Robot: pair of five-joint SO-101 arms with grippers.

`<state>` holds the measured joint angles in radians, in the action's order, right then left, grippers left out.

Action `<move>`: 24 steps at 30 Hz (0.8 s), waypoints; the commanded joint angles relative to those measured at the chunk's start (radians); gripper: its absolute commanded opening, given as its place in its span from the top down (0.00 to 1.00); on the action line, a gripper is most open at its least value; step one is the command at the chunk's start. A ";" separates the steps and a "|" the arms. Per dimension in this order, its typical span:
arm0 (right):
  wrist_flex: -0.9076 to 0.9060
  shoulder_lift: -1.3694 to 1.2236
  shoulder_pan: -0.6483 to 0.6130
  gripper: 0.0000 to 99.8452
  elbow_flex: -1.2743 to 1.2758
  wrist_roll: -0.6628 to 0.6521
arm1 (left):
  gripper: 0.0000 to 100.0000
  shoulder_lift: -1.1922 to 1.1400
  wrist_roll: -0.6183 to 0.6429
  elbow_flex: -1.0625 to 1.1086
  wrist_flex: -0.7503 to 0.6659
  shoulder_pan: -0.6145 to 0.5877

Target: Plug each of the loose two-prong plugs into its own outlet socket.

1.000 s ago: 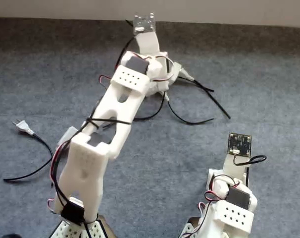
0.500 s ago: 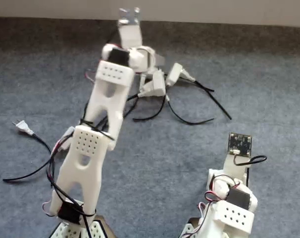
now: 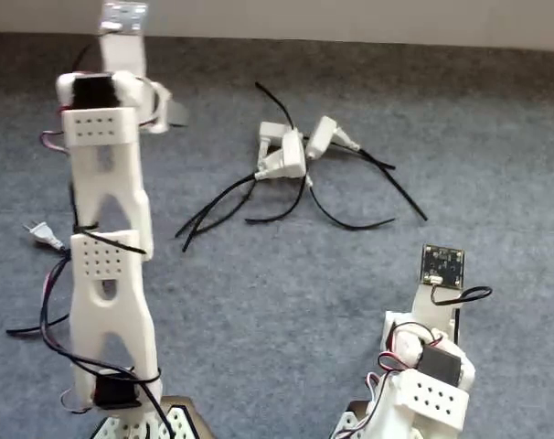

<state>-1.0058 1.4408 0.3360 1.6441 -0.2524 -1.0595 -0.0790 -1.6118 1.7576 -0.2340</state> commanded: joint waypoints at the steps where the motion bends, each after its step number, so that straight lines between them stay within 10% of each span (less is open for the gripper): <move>1: 0.016 0.001 -0.004 0.99 0.007 -0.017 | 0.68 0.039 -0.115 0.110 0.009 -0.058; 15: 0.018 0.001 -0.030 0.99 0.025 -0.017 | 0.71 0.608 -0.769 1.173 0.003 -0.094; 24: 0.018 0.001 -0.030 0.99 0.025 -0.017 | 0.71 0.771 -1.034 1.488 0.002 -0.166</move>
<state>-1.0058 1.4454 0.3222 1.6533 -0.2524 -0.3567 -1.0702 -0.1726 1.7545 -0.3874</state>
